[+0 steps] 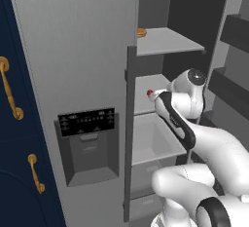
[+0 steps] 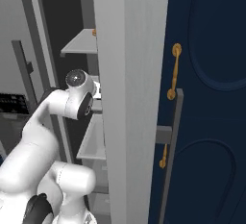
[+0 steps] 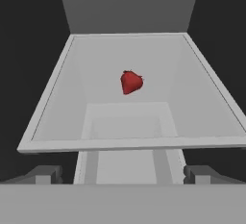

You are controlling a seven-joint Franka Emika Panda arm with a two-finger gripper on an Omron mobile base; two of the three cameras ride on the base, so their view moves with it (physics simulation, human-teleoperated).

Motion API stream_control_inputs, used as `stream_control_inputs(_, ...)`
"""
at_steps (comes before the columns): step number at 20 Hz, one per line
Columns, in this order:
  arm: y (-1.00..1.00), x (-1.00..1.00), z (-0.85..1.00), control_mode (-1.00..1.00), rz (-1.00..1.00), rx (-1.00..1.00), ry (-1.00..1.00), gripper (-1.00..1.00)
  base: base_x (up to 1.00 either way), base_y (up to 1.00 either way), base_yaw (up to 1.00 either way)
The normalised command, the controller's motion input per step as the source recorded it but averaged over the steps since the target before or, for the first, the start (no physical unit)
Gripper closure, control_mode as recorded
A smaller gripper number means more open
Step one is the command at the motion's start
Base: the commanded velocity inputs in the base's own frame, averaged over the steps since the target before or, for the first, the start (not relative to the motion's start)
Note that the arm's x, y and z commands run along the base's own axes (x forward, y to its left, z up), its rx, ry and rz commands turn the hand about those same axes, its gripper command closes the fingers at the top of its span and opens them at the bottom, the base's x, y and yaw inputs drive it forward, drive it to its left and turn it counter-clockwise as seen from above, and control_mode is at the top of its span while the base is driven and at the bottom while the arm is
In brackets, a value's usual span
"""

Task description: Take the strawberry from the fridge and place it on top of the pancake, located on the dining counter.

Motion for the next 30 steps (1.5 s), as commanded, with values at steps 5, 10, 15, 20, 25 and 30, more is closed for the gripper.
stream_control_inputs(5,0.0,0.52,0.0,-1.0,0.0,0.0,0.07,-1.0,0.0,0.0,0.0)
stream_control_inputs(10,0.0,0.57,-0.11,-1.0,0.0,0.0,0.08,-1.0,0.0,0.0,0.0)
stream_control_inputs(15,-0.06,0.46,-0.26,-1.0,0.0,0.0,0.01,-1.0,0.0,0.0,0.0)
stream_control_inputs(20,-0.03,0.33,-0.31,-1.0,0.0,0.0,0.0,-1.0,0.0,0.0,0.0)
stream_control_inputs(25,0.0,0.43,-0.15,-1.0,0.0,-0.02,0.0,-1.0,0.0,0.0,0.0)
stream_control_inputs(30,0.0,0.39,-0.01,-1.0,0.0,-0.01,0.06,-1.0,0.0,0.0,0.0)
